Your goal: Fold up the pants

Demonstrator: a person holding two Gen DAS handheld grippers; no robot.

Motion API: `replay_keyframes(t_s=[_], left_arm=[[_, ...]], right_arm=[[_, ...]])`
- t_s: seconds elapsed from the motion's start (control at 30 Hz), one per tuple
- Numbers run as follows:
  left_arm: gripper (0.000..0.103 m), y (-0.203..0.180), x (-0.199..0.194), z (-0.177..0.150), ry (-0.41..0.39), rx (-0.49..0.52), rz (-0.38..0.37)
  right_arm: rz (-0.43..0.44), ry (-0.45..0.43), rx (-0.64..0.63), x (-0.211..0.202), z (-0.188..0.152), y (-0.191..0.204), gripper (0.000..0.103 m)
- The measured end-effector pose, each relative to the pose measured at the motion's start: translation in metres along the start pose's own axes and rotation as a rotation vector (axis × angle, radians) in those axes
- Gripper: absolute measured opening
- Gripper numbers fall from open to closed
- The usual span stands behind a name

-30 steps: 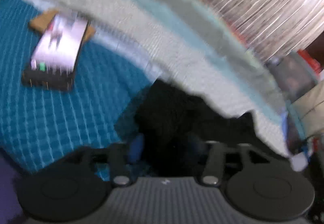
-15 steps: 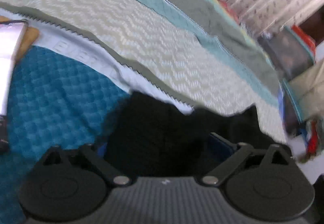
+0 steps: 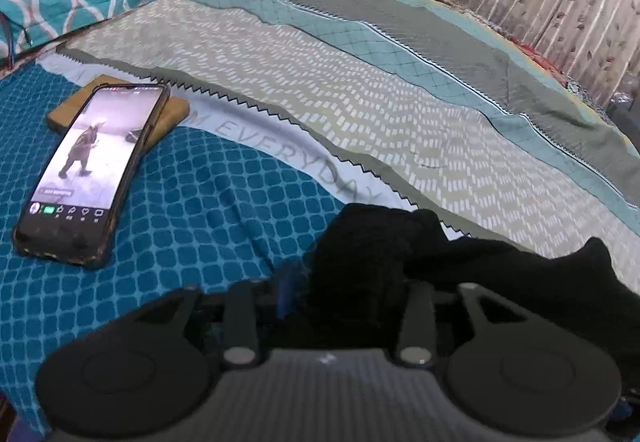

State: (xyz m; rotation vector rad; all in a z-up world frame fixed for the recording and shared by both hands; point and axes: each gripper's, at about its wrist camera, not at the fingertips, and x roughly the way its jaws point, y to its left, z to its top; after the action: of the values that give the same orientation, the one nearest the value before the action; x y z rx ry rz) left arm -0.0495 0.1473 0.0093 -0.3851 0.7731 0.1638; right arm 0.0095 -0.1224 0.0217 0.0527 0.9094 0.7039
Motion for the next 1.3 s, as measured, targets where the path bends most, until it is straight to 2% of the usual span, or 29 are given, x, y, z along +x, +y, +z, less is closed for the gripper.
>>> replay_keyframes(t_s=[0.1, 0.23, 0.37, 0.47, 0.57, 0.67, 0.7, 0.83, 0.93, 1.0, 1.07, 1.13, 1.2, 1.23, 1.27, 1.3], left_arm=[[0.057, 0.008, -0.009, 0.007, 0.007, -0.042, -0.021], [0.061, 0.019, -0.037, 0.002, -0.032, -0.067, -0.059], [0.063, 0.014, -0.06, 0.005, -0.082, -0.045, -0.068], [0.065, 0.008, -0.072, 0.01, -0.134, -0.022, -0.035], [0.065, 0.014, -0.077, 0.019, -0.14, -0.073, -0.045], [0.065, 0.005, -0.08, 0.024, -0.144, -0.055, -0.099], [0.065, 0.0, -0.08, 0.024, -0.145, -0.034, -0.114], [0.065, -0.033, -0.066, 0.016, -0.109, 0.067, -0.198], [0.065, -0.052, -0.045, 0.004, -0.057, 0.121, -0.226], [0.065, -0.06, -0.032, -0.005, -0.01, 0.142, -0.24], [0.065, -0.065, -0.022, -0.015, 0.016, 0.171, -0.214], [0.065, -0.065, -0.014, -0.024, 0.04, 0.2, -0.181], [0.063, -0.063, -0.011, -0.028, 0.046, 0.22, -0.169], [0.063, -0.062, -0.013, -0.029, 0.041, 0.225, -0.171], [0.063, -0.062, -0.013, -0.029, 0.038, 0.225, -0.172], [0.062, -0.062, -0.013, -0.029, 0.036, 0.224, -0.171]], right_arm=[[0.002, -0.015, 0.014, -0.009, 0.001, -0.007, 0.057], [-0.012, -0.076, 0.06, -0.025, 0.006, -0.021, 0.057], [-0.073, -0.159, 0.099, -0.044, 0.015, -0.039, 0.057], [-0.14, -0.191, 0.142, -0.049, 0.023, -0.055, 0.057], [-0.203, -0.168, 0.174, -0.041, 0.027, -0.069, 0.056], [-0.295, -0.031, 0.188, -0.016, 0.023, -0.083, 0.052], [-0.306, -0.016, 0.182, -0.012, 0.021, -0.084, 0.052], [-0.292, -0.102, 0.147, -0.026, 0.035, -0.08, 0.052], [-0.315, -0.157, 0.089, -0.028, 0.063, -0.079, 0.054], [-0.348, -0.156, 0.05, -0.02, 0.084, -0.084, 0.058], [-0.374, -0.123, 0.015, -0.005, 0.1, -0.095, 0.072], [-0.415, -0.072, 0.025, 0.018, 0.112, -0.108, 0.072], [-0.417, -0.013, 0.061, 0.04, 0.114, -0.123, 0.064], [-0.411, 0.016, 0.081, 0.048, 0.111, -0.129, 0.037], [-0.399, 0.041, 0.095, 0.057, 0.106, -0.133, 0.024], [-0.4, 0.011, 0.084, 0.057, 0.101, -0.128, 0.015]])
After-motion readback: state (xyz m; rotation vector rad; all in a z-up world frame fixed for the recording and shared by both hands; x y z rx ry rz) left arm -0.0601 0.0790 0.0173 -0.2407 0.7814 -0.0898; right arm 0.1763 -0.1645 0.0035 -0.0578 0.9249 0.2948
